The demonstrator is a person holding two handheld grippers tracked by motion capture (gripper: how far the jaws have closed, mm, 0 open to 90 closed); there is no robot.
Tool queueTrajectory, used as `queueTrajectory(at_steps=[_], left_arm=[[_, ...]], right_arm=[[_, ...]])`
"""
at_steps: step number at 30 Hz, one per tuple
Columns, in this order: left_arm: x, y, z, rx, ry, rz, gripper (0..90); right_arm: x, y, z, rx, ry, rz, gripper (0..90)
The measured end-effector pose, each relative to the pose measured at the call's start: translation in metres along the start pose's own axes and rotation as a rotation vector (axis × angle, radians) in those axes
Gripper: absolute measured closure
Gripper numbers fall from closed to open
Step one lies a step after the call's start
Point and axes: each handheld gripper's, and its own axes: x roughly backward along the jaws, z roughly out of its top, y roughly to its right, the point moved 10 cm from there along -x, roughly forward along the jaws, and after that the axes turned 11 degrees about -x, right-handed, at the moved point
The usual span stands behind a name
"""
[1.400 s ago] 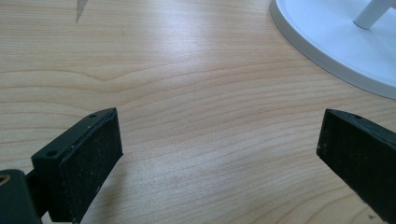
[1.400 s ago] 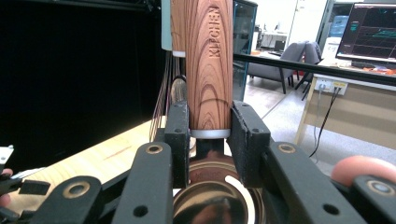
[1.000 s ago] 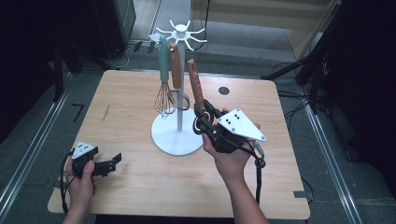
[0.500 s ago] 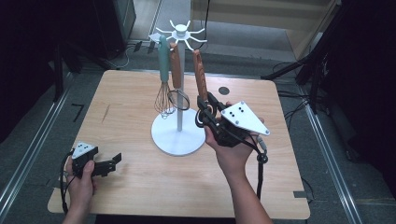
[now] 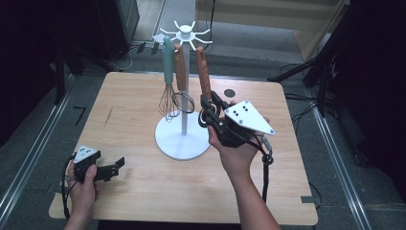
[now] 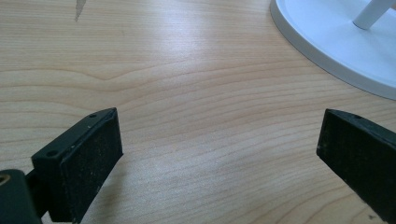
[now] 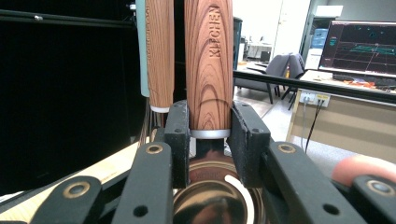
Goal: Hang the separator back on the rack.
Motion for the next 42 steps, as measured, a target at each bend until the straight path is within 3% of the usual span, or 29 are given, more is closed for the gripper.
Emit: queueTrajectory(at_steps=[23, 42], left_arm=[[0.000, 0.000, 0.000, 0.001, -0.001, -0.001, 0.2], [0.000, 0.000, -0.001, -0.005, -0.011, 0.002, 0.2]], right_arm=[[-0.015, -0.001, -0.004, 0.014, -0.018, -0.004, 71.6], [-0.016, 0.002, -0.011, -0.032, -0.035, 0.025, 62.7]])
